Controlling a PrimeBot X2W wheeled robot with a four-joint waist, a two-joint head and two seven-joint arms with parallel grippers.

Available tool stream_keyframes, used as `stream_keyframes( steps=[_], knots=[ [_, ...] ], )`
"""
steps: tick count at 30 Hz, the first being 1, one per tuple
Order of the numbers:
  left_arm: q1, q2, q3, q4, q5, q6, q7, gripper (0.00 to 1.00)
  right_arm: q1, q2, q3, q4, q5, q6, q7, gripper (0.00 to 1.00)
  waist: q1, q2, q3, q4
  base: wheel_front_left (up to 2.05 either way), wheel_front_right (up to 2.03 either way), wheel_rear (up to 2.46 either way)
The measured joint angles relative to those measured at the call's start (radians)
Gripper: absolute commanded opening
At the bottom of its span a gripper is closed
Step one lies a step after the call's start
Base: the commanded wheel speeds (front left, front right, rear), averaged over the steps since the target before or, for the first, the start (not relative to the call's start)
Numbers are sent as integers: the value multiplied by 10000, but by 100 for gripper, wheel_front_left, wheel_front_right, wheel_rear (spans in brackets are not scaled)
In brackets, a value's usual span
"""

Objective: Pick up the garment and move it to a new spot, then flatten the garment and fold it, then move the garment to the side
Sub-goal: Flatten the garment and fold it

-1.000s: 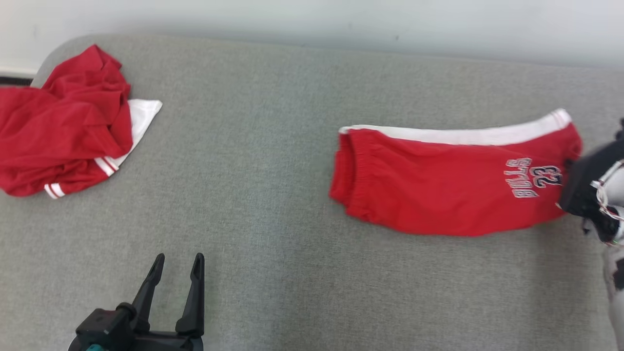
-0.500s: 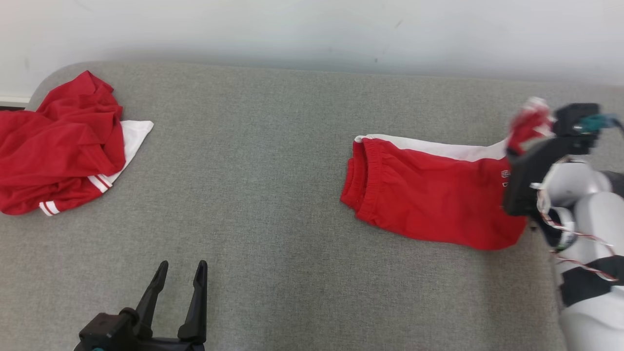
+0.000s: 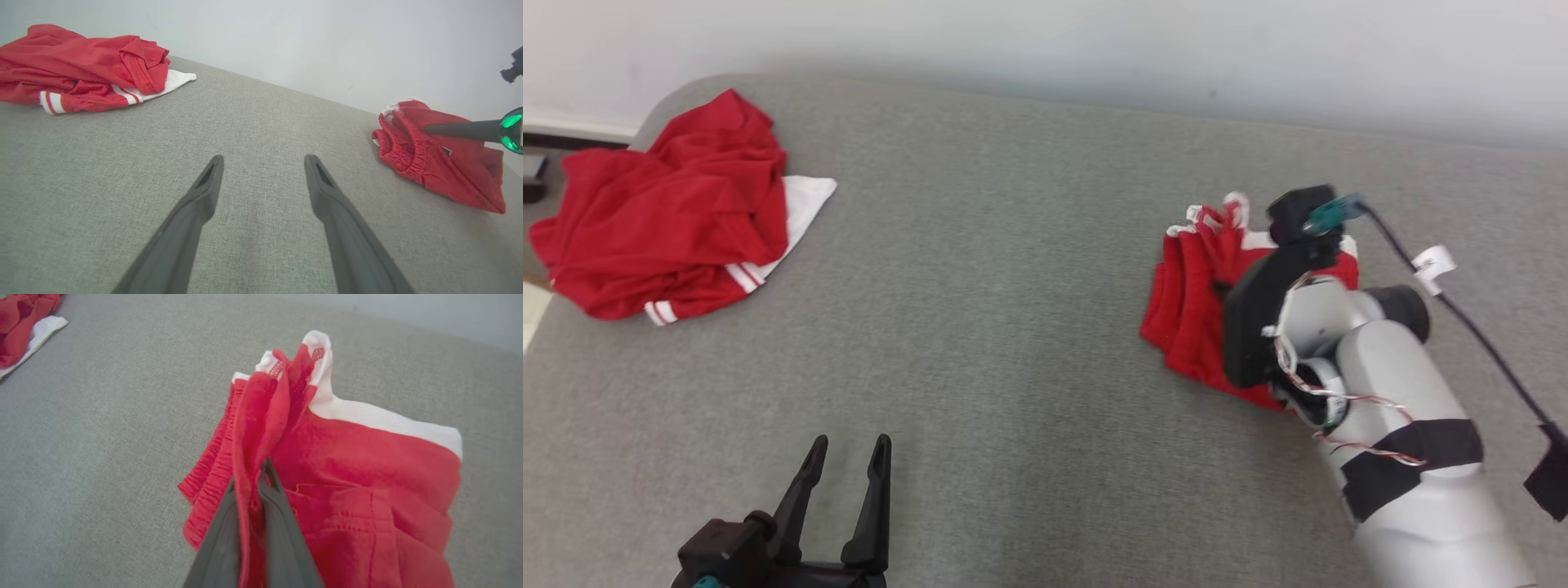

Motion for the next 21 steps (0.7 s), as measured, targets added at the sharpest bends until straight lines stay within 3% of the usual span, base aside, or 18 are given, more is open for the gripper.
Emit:
stream_keyframes(
  steps=[2, 4, 11, 18, 19, 21],
  knots=[
    [-6, -61, -6, 94, -4, -17, -38, 100, -102, 82, 107, 366, 31, 0, -82, 0, 0, -1, 53, 219, 0, 0, 0],
    [-8, -79, 19, 159, -4, -23, -90, 100, -200, 104, 125, 449, 157, 0, -255, 100, 0, 0, 81, 341, 0, 0, 0],
    [34, -88, 184, 255, -4, -19, -134, 100, -342, 211, -130, -309, 1574, 0, -704, 100, 0, 0, -61, 339, 0, 0, 0],
    [96, -75, 180, 178, -2, -19, -173, 100, 463, -1112, -1457, -978, 675, 0, -1003, 100, 0, 0, -308, -57, 0, 0, 0],
    [97, -71, 180, 167, -2, -19, -173, 100, 602, -1193, -1611, -974, 495, 0, -1001, 63, 0, 0, -324, -111, 0, 0, 0],
    [97, -67, 180, 132, -2, -15, -173, 100, 855, -1204, -1726, -926, 169, 0, -1009, 0, 0, -1, -324, -205, 0, 0, 0]
  ],
)
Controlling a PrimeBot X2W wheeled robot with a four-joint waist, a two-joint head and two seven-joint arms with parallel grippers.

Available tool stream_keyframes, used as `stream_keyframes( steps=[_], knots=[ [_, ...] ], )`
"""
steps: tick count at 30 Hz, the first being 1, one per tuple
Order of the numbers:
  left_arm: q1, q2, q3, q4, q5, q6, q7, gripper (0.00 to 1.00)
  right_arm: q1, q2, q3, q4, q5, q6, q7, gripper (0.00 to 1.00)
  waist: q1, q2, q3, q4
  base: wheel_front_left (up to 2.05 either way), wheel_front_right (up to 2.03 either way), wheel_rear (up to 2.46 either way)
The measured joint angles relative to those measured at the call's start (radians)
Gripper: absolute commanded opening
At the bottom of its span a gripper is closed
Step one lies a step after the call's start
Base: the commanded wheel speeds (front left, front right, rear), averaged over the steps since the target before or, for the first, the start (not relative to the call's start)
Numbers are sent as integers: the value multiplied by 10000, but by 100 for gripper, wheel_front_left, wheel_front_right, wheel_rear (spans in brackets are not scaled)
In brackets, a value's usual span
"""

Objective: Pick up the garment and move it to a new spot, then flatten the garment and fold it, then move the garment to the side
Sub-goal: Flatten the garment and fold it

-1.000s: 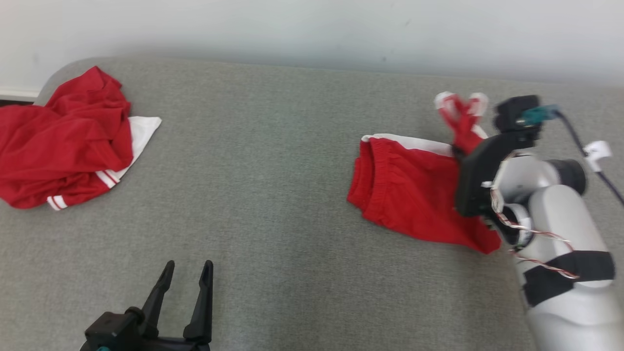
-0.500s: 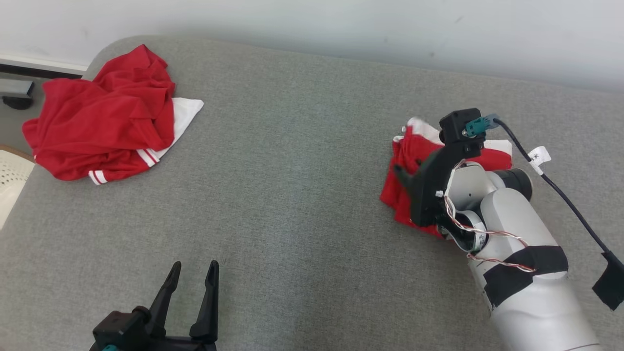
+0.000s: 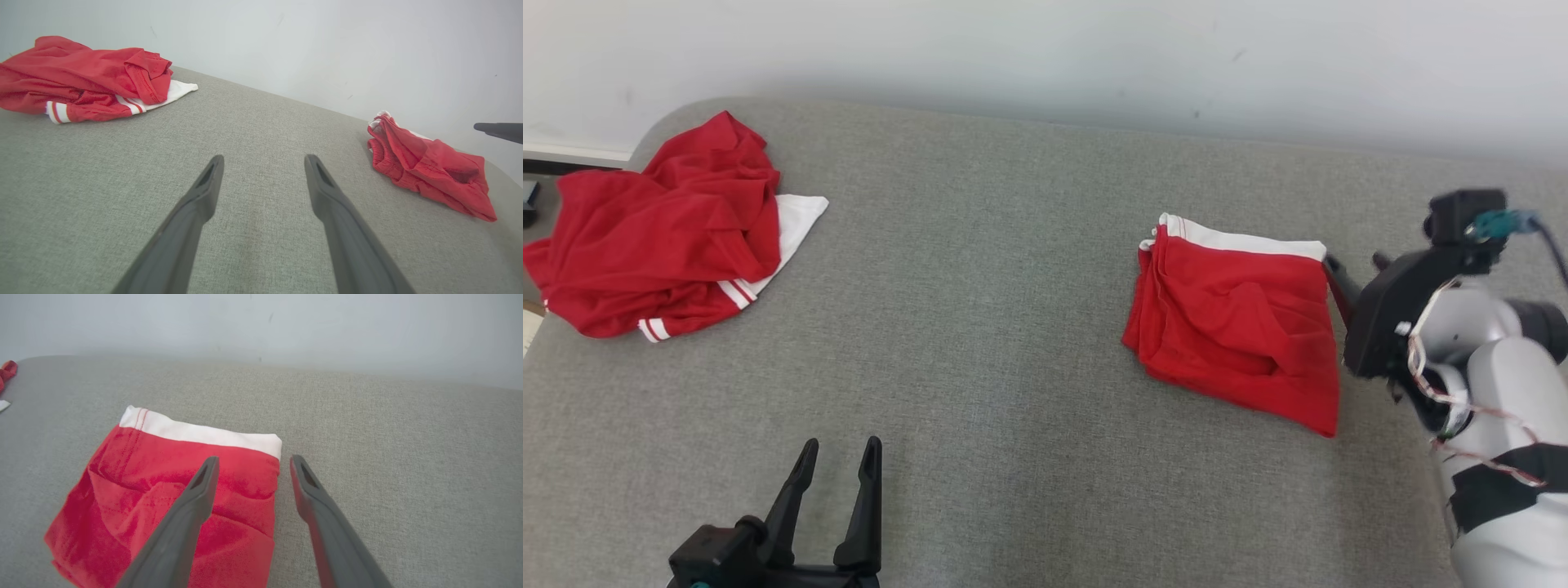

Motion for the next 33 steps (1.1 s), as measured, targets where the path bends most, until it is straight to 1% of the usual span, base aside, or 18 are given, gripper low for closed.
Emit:
stream_keyframes(
  steps=[4, 7, 10, 11, 17, 21, 23, 26, 28, 30, 33],
  knots=[
    [-42, -4, -23, -46, 0, 2, 0, 100, 245, 19, 412, 334, -671, 0, -79, 0, 1, 1, 142, -77, 0, 0, 0],
    [-105, -27, -59, -6, -2, -12, 2, 100, 271, 226, 1035, 623, -713, 0, -364, 0, 0, 0, 229, -61, 0, 0, 0],
    [-119, -71, -98, 100, -4, -73, 2, 100, 272, 529, 1776, 819, -397, 0, -568, 0, 1, 0, 227, 7, 0, 0, 0],
    [-119, -71, -98, 100, -4, -73, 2, 100, 272, 529, 1776, 819, -397, 0, -568, 0, 1, 0, 227, 7, 0, 0, 0],
    [-111, -121, -138, 188, -63, -84, 0, 100, 335, 525, 3177, 675, 36, 0, -646, 0, 0, 0, 64, 113, 0, 0, 0],
    [-63, -109, -119, 201, -73, -84, -2, 100, 562, 514, 3996, 372, 353, 0, -453, 0, 0, 0, -78, 145, 0, 0, 0],
    [-30, -90, -86, 190, -75, -75, -2, 100, 710, 527, 4401, 207, 623, 0, -360, 0, 0, 0, -144, 138, 0, 0, 0],
    [131, -46, -36, 180, -94, -38, -6, 100, 975, 717, 4842, -100, 1367, 0, -345, 0, 0, 0, -245, 104, 0, 0, 0],
    [151, -17, -23, 167, -123, -6, -6, 100, 1095, 851, 4901, -401, 1854, 0, -437, 0, -1, 0, -314, 67, 0, 0, 0],
    [155, 12, -13, 151, -148, 2, -12, 100, 1108, 802, 4736, -765, 2088, 0, -594, 0, 0, 0, -368, 19, 0, 0, 0],
    [191, 33, -17, 102, -150, 19, 0, 100, 1110, 408, 4029, -1106, 1837, 0, -842, 0, 0, 0, -446, -60, 0, 0, 0]
  ],
)
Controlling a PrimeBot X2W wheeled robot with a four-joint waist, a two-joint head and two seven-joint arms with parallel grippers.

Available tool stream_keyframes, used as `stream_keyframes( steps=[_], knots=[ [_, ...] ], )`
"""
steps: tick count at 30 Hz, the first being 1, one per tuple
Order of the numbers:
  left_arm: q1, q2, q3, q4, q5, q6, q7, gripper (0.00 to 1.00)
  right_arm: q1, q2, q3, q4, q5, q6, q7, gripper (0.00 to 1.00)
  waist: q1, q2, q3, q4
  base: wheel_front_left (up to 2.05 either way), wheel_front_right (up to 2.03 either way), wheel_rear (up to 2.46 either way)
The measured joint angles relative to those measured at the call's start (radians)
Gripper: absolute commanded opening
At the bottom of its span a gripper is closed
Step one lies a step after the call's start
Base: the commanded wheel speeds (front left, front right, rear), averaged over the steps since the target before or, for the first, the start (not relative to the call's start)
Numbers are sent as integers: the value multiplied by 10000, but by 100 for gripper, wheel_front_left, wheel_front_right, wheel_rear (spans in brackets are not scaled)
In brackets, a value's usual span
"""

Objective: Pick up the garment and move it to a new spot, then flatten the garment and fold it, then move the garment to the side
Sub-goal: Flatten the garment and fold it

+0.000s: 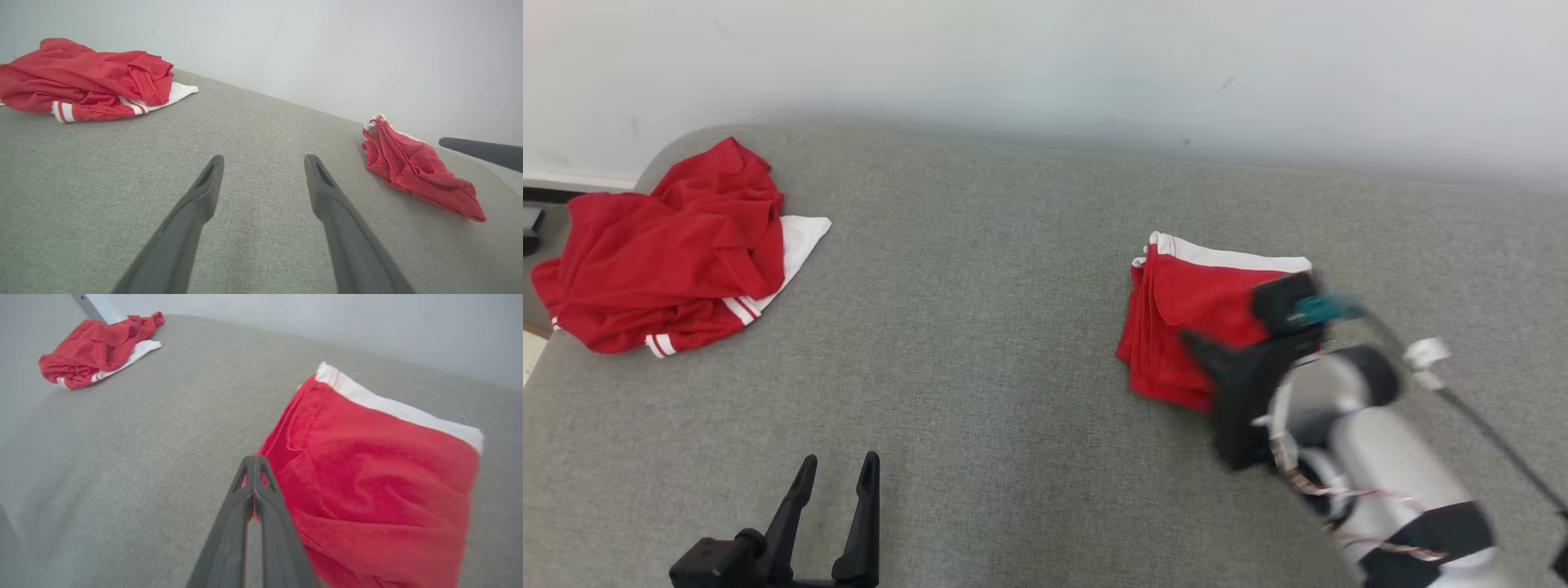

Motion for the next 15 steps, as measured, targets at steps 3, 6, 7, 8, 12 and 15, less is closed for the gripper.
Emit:
stream_keyframes(
  steps=[3, 6, 7, 8, 12, 15],
  knots=[
    [60, 15, -25, -42, 0, 0, 13, 100, 1, -316, -988, 42, -757, 0, -46, 0, 0, 0, -45, -53, 0, 0, 0],
    [68, 19, -73, -75, 0, 0, 46, 100, -1, -320, -1607, 360, -1492, 0, -38, 0, 0, 0, -7, -33, 0, 0, 0],
    [60, 15, -105, -86, 0, -4, 48, 100, -6, -282, -1691, 497, -1739, 0, -35, 0, 0, 0, 20, -17, 0, 0, 0],
    [42, 8, -150, -90, 2, -15, 54, 100, -10, -261, -1756, 654, -2029, 0, -50, 0, 0, 0, 52, 8, 0, 0, 0],
    [-85, -25, -207, -69, 2, -59, 58, 100, -97, -111, -1862, 1262, -2759, 0, -407, 0, 0, 0, 203, 167, 0, 0, 0],
    [-90, -44, -174, -8, 2, -75, 54, 100, -182, 203, -1578, 1758, -2947, 0, -617, 0, 0, 0, 337, 300, 0, 0, 0]
  ],
)
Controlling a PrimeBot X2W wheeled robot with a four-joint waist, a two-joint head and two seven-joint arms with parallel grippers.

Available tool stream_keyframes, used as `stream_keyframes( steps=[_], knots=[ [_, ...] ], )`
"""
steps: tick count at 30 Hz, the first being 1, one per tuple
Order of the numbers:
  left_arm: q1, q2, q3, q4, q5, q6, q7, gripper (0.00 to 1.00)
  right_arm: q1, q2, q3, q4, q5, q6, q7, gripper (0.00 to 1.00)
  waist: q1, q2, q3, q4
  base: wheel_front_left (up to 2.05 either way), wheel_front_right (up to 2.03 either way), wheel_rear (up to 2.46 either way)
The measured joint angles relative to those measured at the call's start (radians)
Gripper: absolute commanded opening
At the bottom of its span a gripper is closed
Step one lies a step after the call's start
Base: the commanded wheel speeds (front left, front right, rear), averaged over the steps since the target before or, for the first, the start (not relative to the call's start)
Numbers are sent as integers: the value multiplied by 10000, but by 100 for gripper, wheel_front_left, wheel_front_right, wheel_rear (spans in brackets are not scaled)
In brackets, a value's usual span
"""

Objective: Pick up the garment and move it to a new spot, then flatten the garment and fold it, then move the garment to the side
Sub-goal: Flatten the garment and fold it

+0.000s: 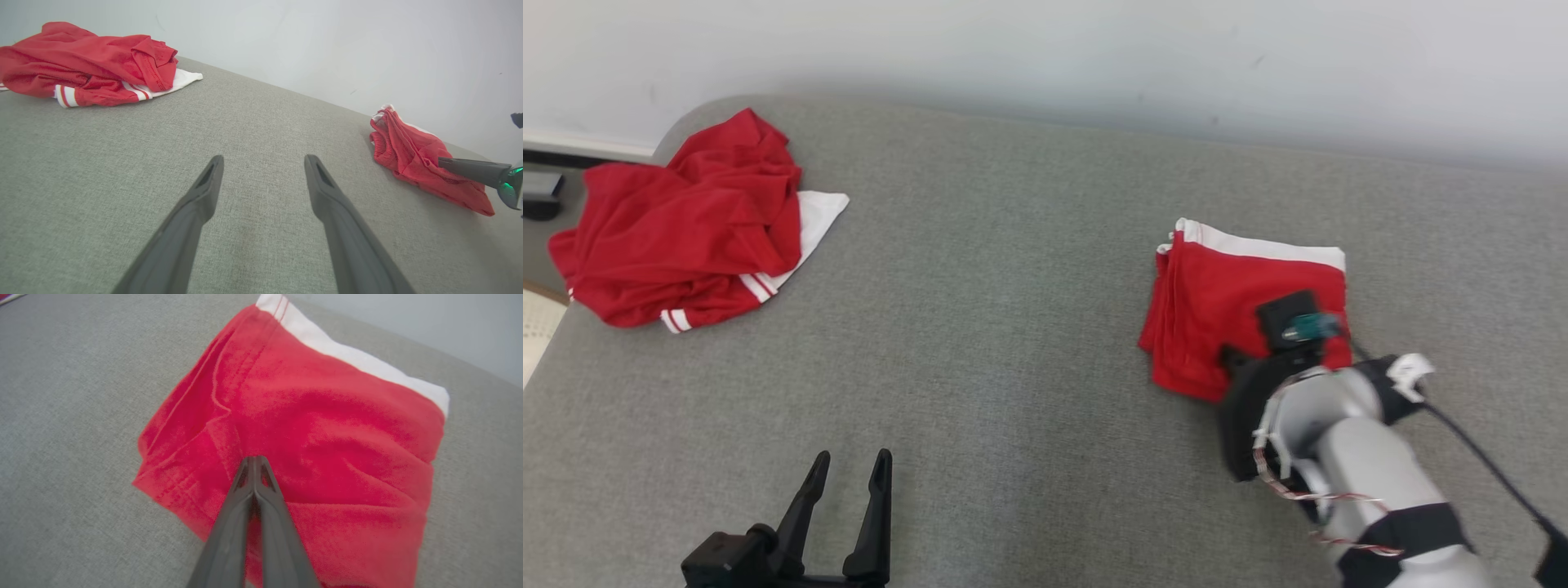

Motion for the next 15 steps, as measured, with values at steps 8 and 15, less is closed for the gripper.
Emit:
stream_keyframes(
  steps=[8, 15],
  knots=[
    [-27, -151, 56, 173, 0, -29, -56, 100, -138, 472, 1480, 571, 731, 0, -320, 0, 1, 0, 85, 261, 0, 0, 0],
    [48, -100, 224, 230, 19, -25, -73, 100, -21, 441, 1597, -171, 1705, 0, -698, 100, 1, 0, -291, 101, 0, 0, 0]
  ],
)
